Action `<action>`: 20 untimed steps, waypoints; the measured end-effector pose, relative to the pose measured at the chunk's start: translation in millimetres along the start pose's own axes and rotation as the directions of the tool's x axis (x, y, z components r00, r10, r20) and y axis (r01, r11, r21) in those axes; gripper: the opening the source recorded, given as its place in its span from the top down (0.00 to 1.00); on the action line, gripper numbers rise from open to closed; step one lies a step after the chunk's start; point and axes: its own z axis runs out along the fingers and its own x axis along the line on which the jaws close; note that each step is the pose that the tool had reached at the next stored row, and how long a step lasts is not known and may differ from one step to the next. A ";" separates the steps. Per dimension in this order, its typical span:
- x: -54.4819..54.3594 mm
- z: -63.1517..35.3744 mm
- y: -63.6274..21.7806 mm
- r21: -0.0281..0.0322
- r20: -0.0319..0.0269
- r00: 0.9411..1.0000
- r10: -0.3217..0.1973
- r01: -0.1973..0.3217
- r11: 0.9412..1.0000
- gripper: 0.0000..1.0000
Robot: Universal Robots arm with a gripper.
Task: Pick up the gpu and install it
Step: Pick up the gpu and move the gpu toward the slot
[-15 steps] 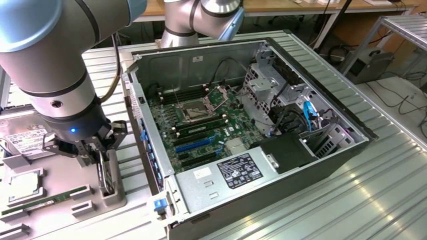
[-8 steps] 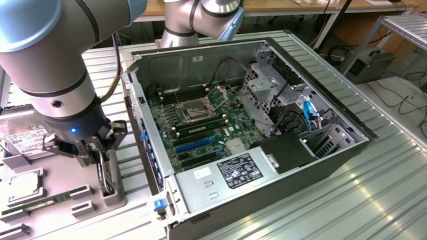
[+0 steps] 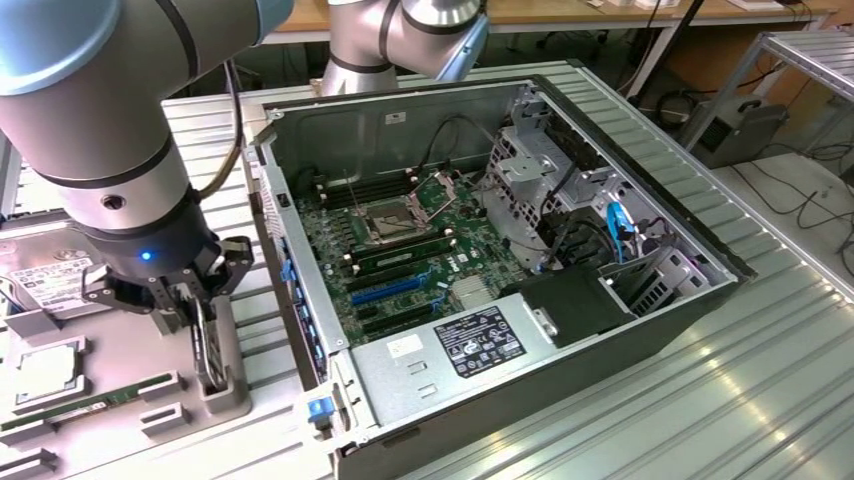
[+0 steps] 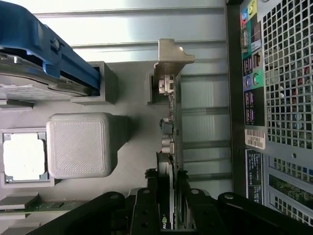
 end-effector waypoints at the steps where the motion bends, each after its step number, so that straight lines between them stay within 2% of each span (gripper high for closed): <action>1: -0.1 -1.3 0.0 0.000 0.000 1.000 -0.005 0.005 1.000 0.74; 5: -0.2 -7.7 0.3 -0.002 -0.001 1.000 -0.029 0.029 1.000 0.74; 14: -0.8 -28.4 1.4 -0.004 -0.002 0.999 -0.039 0.039 0.999 0.74; 16: -1.3 -41.4 1.9 -0.004 -0.002 0.999 -0.040 0.040 0.999 0.74; 20: -3.1 -61.0 3.0 -0.004 -0.002 0.999 -0.040 0.040 0.999 0.74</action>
